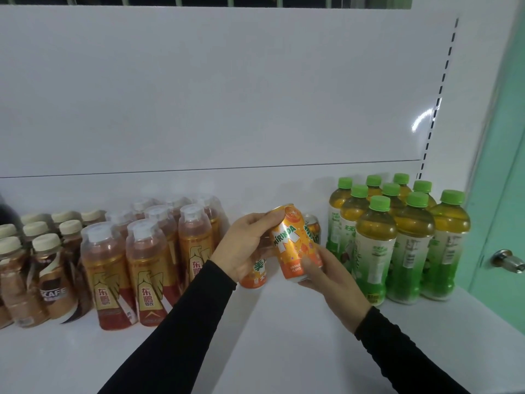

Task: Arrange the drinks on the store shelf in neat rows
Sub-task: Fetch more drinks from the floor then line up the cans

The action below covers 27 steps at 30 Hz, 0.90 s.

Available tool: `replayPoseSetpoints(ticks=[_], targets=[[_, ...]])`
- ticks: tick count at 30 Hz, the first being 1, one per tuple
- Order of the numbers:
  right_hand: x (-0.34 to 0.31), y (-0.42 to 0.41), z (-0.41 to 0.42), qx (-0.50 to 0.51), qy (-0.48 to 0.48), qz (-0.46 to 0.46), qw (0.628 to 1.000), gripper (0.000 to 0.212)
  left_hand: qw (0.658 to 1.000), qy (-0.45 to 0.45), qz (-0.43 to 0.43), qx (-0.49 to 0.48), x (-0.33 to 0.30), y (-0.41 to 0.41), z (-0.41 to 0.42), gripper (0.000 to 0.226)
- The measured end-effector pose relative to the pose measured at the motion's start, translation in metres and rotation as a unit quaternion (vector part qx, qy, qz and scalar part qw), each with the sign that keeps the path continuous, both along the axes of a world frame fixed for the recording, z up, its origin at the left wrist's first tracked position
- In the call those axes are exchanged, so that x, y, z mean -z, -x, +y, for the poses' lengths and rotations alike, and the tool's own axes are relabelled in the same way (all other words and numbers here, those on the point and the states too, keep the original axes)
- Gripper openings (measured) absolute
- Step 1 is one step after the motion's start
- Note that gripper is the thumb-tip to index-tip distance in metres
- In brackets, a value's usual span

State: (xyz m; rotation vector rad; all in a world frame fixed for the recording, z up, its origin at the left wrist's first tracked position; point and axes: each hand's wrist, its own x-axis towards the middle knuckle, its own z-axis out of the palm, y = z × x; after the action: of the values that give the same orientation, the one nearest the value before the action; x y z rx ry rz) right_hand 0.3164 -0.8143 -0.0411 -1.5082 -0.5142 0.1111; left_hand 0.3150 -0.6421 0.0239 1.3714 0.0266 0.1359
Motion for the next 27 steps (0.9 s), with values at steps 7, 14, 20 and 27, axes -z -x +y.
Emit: replayPoseSetpoints(ticks=[7,14,20,27], targets=[[0.0032,-0.0011,0.0030,0.012,-0.069,0.003,0.998,0.066,1.000,-0.018,-0.007,0.014,-0.0017,0.0012,-0.0024,0.037],[0.0029,-0.0008,0.0002,-0.030,-0.094,0.067,0.993,0.052,1.000,0.016,-0.002,0.016,-0.0001,0.0018,0.0005,0.028],[0.0019,-0.0017,0.0017,0.006,-0.005,-0.046,0.999,0.068,1.000,-0.024,-0.012,0.007,0.0023,-0.0017,-0.0024,0.035],[0.0046,-0.0054,-0.0002,-0.056,-0.111,0.058,0.991,0.097,0.999,-0.004,0.007,0.033,0.0010,-0.0007,-0.0006,0.040]])
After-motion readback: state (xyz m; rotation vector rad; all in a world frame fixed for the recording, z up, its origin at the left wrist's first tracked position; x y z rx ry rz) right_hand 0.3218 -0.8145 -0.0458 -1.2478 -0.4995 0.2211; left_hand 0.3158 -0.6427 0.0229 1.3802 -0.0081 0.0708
